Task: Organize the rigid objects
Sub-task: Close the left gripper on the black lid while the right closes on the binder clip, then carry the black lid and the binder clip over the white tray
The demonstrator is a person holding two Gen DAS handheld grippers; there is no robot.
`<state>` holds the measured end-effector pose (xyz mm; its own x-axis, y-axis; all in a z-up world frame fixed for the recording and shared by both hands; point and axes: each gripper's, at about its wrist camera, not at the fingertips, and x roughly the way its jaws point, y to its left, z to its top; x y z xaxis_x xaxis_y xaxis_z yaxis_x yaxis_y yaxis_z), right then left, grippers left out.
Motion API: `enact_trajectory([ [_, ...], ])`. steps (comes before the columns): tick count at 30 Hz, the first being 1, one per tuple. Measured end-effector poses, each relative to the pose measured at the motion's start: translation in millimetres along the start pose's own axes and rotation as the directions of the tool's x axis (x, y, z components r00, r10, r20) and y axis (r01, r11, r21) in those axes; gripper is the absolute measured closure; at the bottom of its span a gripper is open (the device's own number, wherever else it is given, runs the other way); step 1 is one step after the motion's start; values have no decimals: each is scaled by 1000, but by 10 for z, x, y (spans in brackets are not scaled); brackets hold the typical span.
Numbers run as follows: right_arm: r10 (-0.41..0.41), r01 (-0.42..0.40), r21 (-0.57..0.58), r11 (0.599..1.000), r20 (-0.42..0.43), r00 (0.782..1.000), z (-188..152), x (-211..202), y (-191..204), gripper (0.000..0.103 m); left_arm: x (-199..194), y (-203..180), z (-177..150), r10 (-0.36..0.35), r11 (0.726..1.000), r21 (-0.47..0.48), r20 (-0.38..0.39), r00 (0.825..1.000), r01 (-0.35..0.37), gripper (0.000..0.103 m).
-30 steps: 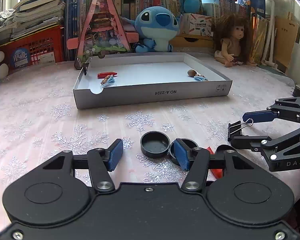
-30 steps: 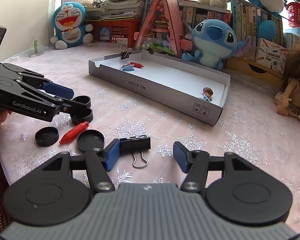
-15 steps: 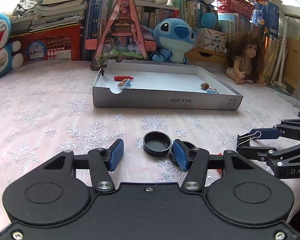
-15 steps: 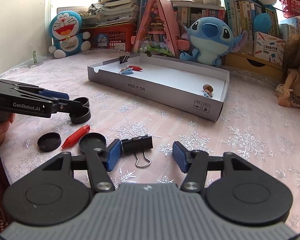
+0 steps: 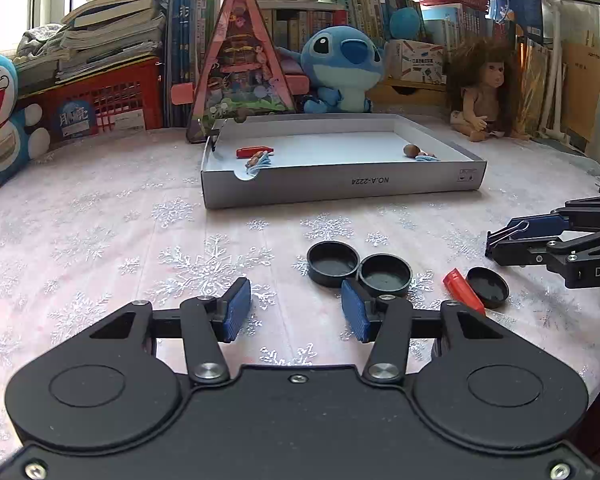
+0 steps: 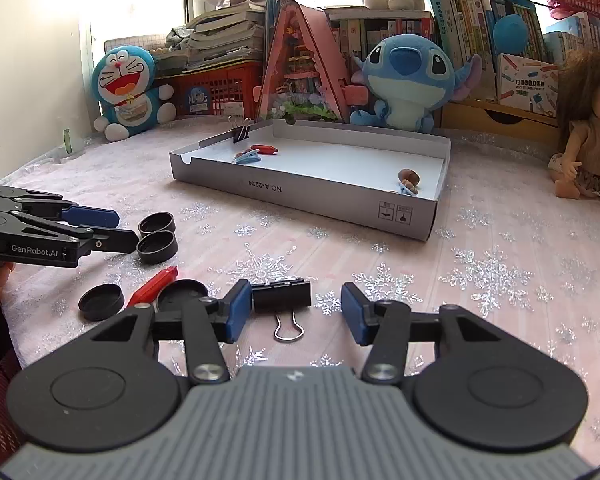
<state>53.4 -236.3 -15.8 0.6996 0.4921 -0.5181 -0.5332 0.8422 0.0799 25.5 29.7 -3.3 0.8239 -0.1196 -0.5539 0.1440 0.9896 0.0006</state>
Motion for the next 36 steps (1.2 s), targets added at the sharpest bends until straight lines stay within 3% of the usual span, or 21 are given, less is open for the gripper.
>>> enact_trajectory([
  [14, -4, 4, 10, 1000, 21, 1000, -15, -28, -6, 51, 259, -242, 113, 16, 1000, 22, 1, 1000, -16, 58],
  [16, -2, 2, 6, 1000, 19, 1000, -18, -26, 2, 55, 254, -251, 107, 20, 999, 27, 5, 1000, -20, 69],
  [18, 3, -3, -3, 1000, 5, 1000, -18, -8, 13, 66, 241, -262, 108, 27, 999, 34, 7, 1000, -27, 73],
  [29, -15, 14, 55, 998, 18, 1000, 62, -50, 24, 67, 168, -184, 260, 47, 999, -5, 20, 999, -47, 73],
  [36, -94, 93, 30, 995, 47, 994, 295, -52, 99, 67, 127, -100, 496, 48, 998, -36, 56, 997, -46, 73],
])
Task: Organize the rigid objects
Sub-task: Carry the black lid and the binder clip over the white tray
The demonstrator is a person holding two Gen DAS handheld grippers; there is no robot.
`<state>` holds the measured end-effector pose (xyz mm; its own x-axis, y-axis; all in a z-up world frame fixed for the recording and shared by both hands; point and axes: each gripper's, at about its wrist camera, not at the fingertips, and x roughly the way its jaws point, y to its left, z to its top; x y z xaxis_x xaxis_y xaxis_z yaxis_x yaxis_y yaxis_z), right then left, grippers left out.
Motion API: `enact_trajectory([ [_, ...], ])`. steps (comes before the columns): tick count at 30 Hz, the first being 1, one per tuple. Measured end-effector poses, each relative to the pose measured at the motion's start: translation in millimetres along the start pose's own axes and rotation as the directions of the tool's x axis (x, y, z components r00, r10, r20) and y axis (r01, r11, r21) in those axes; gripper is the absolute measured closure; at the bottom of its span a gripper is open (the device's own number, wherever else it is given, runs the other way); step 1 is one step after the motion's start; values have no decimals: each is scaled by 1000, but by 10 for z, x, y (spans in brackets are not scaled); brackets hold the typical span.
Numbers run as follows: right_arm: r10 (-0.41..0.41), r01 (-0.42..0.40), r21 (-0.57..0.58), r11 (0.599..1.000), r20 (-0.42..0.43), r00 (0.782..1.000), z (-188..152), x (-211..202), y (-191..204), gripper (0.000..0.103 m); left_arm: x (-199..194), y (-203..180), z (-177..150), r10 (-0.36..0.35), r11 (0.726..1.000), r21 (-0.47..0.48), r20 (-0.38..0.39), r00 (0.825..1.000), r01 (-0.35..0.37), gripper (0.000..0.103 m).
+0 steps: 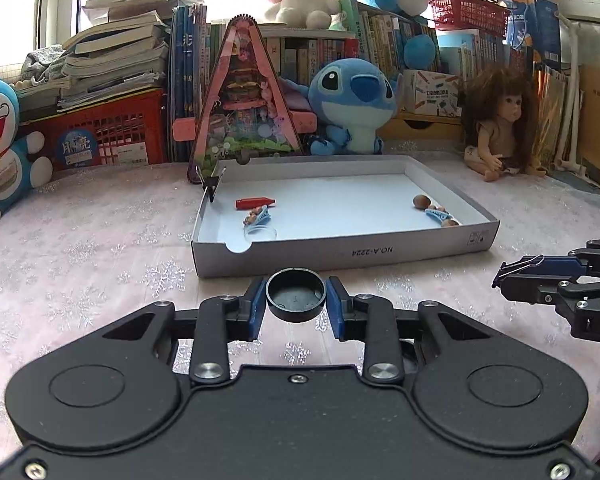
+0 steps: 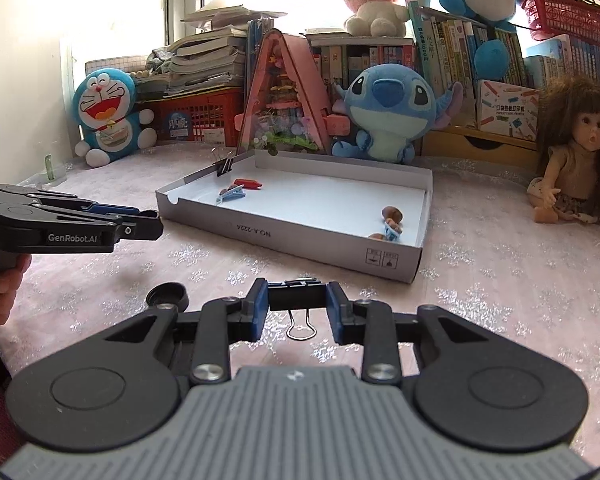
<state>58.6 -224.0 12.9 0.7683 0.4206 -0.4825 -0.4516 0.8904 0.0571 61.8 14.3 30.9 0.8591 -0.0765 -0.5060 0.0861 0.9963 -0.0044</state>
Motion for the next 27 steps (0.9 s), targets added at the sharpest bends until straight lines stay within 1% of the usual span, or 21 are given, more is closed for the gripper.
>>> enact_trajectory([
  [4, -49, 49, 43, 998, -3, 999, 79, 45, -68, 67, -5, 15, 83, -5, 1000, -6, 15, 1000, 5, 73],
  [10, -71, 73, 116, 991, -20, 997, 160, 130, -148, 67, 55, 15, 186, -27, 999, -30, 13, 1000, 27, 73],
  [12, -68, 73, 147, 986, -36, 997, 209, 177, -176, 67, 103, 12, 241, -34, 999, -36, 11, 999, 34, 73],
  [14, -48, 61, 190, 980, -73, 996, 303, 257, -232, 67, 166, 15, 316, -41, 998, -50, 6, 999, 41, 73],
  [19, -14, 52, 338, 940, -115, 993, 576, 435, -418, 67, 370, 45, 543, -64, 995, -82, -11, 998, 63, 73],
  [23, -4, 56, 367, 929, -142, 990, 758, 634, -481, 67, 590, 48, 663, -64, 994, -90, -39, 997, 61, 73],
  [27, 12, 65, 388, 919, -192, 981, 824, 848, -496, 67, 791, 65, 713, -79, 991, -114, -72, 994, 70, 73],
])
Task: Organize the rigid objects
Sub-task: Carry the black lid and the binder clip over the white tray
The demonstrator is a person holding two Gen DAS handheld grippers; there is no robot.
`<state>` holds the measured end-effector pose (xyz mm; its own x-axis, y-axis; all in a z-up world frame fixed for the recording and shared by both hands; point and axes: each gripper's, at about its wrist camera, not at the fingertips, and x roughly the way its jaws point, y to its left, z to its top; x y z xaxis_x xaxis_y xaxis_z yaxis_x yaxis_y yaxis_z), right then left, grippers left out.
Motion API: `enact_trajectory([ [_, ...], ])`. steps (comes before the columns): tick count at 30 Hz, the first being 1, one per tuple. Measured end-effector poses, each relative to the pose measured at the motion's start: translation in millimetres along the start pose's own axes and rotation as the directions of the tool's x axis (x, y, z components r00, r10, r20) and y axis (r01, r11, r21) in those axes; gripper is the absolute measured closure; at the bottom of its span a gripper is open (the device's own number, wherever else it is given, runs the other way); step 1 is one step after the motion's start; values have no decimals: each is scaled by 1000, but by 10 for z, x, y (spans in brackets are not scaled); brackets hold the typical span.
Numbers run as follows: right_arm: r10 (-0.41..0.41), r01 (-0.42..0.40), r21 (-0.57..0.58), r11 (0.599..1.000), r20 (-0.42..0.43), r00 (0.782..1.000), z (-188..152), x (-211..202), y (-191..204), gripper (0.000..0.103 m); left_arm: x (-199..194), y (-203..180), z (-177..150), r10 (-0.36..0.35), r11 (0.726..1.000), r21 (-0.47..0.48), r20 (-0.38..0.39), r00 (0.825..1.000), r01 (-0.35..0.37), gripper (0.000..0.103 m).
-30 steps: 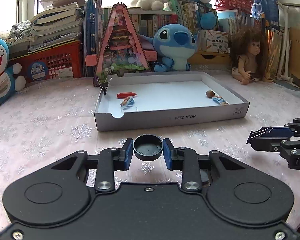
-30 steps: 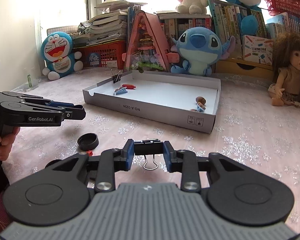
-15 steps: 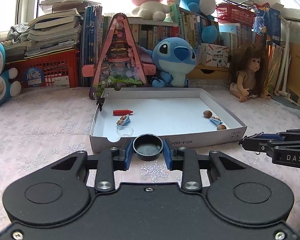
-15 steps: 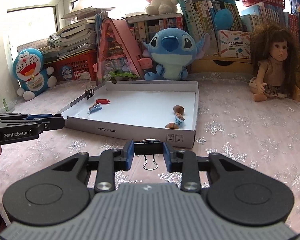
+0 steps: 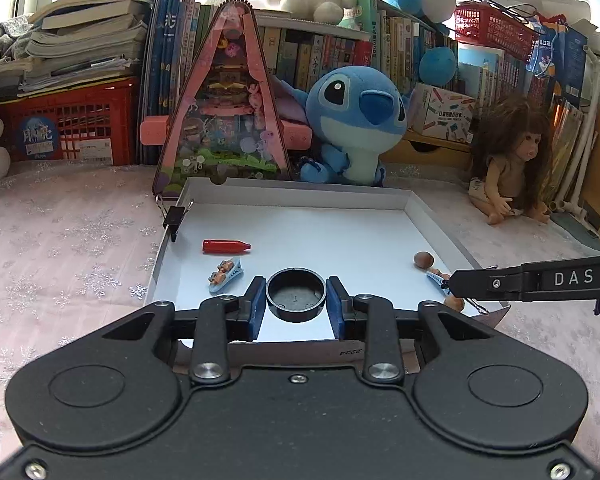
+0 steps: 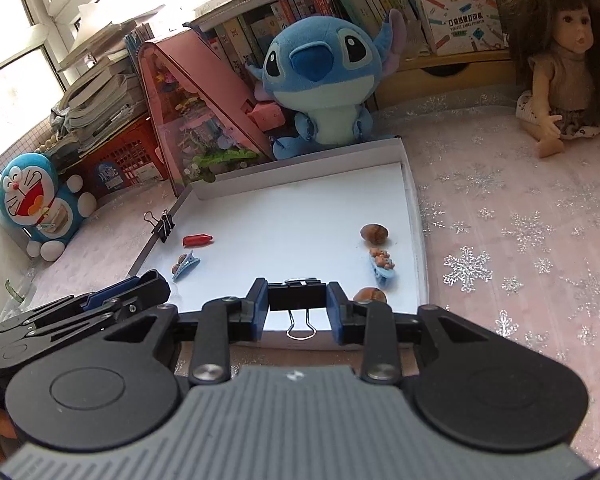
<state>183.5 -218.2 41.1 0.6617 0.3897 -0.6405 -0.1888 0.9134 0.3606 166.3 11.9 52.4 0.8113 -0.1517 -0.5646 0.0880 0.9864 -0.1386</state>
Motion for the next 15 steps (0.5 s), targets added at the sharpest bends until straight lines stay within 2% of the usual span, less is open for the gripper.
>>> enact_trajectory([
  [6, -37, 36, -14, 999, -20, 999, 9, 217, 32, 67, 213, -11, -21, 5, 1000, 16, -35, 999, -4, 73],
  [15, -64, 63, -34, 997, -19, 998, -38, 383, 46, 67, 418, -31, -12, 31, 999, 26, -46, 998, -29, 73],
])
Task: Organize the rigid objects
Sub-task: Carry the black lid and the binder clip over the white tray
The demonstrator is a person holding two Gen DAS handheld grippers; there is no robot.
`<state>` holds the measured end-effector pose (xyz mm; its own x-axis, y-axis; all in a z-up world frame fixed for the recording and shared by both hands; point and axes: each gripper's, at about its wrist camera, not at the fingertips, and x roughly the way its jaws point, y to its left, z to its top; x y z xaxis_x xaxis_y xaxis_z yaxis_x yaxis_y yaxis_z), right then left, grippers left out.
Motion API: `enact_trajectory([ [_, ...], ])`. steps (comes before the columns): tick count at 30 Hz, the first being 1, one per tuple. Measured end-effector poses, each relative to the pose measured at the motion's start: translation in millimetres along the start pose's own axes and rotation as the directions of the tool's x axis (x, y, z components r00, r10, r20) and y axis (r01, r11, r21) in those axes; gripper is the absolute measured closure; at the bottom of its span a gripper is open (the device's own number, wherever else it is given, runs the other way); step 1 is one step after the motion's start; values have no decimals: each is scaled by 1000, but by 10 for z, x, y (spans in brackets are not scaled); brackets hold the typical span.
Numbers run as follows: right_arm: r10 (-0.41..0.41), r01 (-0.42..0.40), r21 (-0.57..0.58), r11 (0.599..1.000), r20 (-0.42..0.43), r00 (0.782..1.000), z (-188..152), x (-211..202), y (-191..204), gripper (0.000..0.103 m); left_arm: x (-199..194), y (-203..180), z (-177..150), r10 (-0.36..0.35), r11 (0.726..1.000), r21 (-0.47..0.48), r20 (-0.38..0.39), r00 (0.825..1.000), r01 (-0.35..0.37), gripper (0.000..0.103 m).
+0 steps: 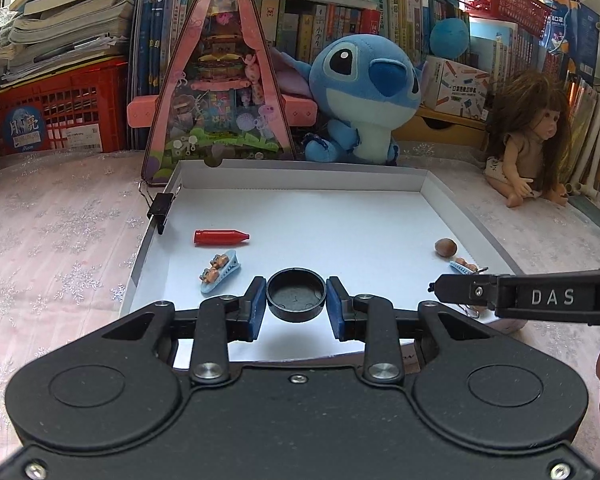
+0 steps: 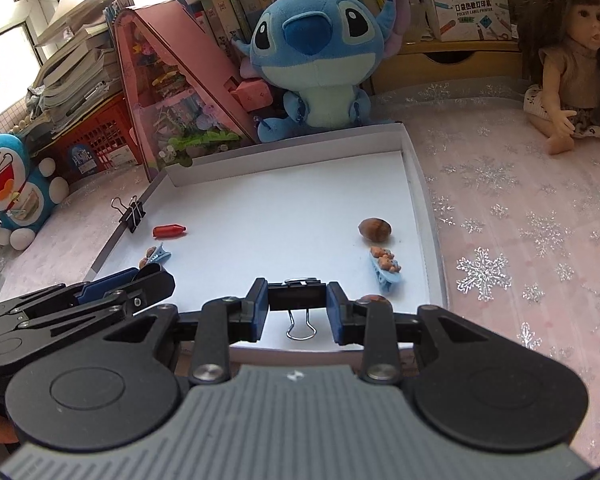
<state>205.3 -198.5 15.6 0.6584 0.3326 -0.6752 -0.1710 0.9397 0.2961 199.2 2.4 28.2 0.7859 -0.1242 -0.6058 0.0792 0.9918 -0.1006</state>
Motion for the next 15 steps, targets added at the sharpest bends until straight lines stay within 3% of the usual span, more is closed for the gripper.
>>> enact_trajectory([
  [15, -27, 27, -65, 998, 6, 1000, -81, 104, 49, 66, 149, -6, -84, 19, 1000, 19, -20, 1000, -18, 73],
])
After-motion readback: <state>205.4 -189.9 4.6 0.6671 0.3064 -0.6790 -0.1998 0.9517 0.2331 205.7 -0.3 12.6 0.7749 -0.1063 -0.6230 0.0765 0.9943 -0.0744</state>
